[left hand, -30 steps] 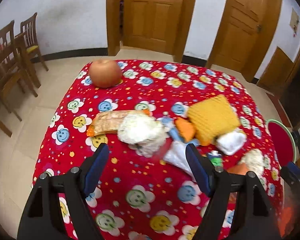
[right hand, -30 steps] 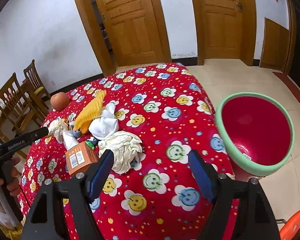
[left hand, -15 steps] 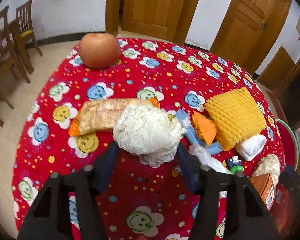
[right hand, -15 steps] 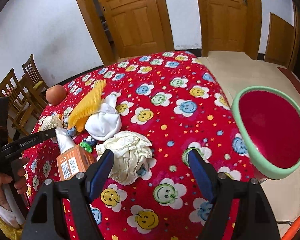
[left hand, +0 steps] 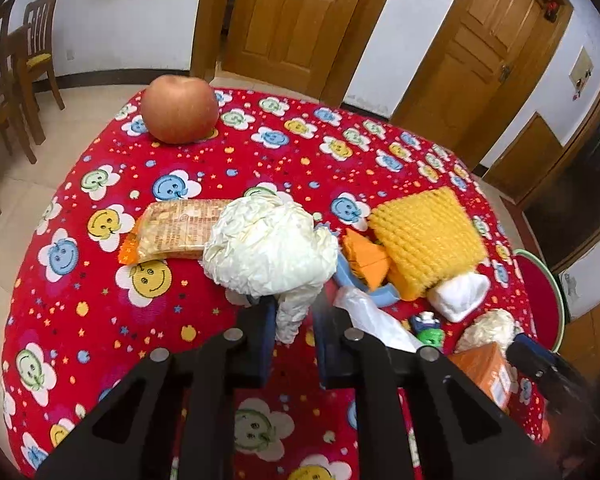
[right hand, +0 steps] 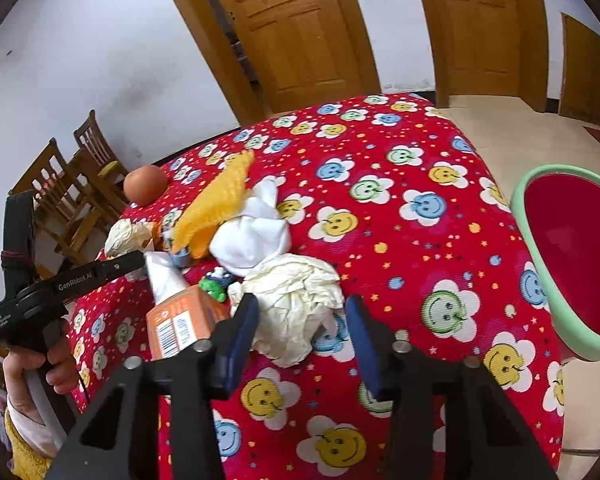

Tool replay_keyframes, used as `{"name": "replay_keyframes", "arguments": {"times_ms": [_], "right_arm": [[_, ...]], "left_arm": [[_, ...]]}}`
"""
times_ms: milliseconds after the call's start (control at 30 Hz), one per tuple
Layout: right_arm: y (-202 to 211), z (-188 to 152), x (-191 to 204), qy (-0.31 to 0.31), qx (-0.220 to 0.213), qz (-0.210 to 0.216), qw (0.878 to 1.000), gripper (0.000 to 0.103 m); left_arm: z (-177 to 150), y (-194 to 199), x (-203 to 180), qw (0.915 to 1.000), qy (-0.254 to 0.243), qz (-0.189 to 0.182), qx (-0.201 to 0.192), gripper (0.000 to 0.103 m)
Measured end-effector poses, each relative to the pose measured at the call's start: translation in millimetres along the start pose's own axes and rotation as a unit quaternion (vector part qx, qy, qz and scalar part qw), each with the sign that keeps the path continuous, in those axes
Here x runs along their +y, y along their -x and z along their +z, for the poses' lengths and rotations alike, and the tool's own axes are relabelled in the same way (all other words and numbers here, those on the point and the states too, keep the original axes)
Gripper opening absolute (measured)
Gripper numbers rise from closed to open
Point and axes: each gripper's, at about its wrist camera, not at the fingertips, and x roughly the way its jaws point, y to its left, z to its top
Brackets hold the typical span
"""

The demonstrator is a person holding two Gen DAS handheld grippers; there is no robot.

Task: Collect trash
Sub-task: 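Grasp the crumpled white paper with the left tool while the right tool grasps another paper wad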

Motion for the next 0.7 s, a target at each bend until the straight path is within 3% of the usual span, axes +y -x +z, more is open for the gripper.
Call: {"name": "replay_keyframes", "arguments": {"times_ms": [233, 333, 533, 567, 700], "right_arm": [[2, -3, 2, -0.003, 0.002, 0.002, 1.000, 0.048], [-3, -3, -2, -0.020, 0.009, 0.009, 1.000, 0.060], [-21, -6, -12, -0.077, 0.045, 0.071, 0.993, 0.065], [-22, -6, -11, -0.083, 0.049, 0.079, 0.992, 0.063], [-24, -6, -2, -0.079, 0.059, 0.122, 0.988, 0.040]], "left_arm": [[-4, 36, -15, 0.9992, -0.024, -0.009, -0.029, 0.016], [-9, 47, -21, 0.9988, -0.033, -0.013, -0.034, 0.016], [-17, 61, -28, 0.9986, -0.036, -0.020, -0.035, 0.016], [-18, 63, -29, 0.9985, -0.034, -0.026, -0.033, 0.016], [-23, 74, -34, 0.9979, -0.040, -0.031, -0.040, 0.016]]}}
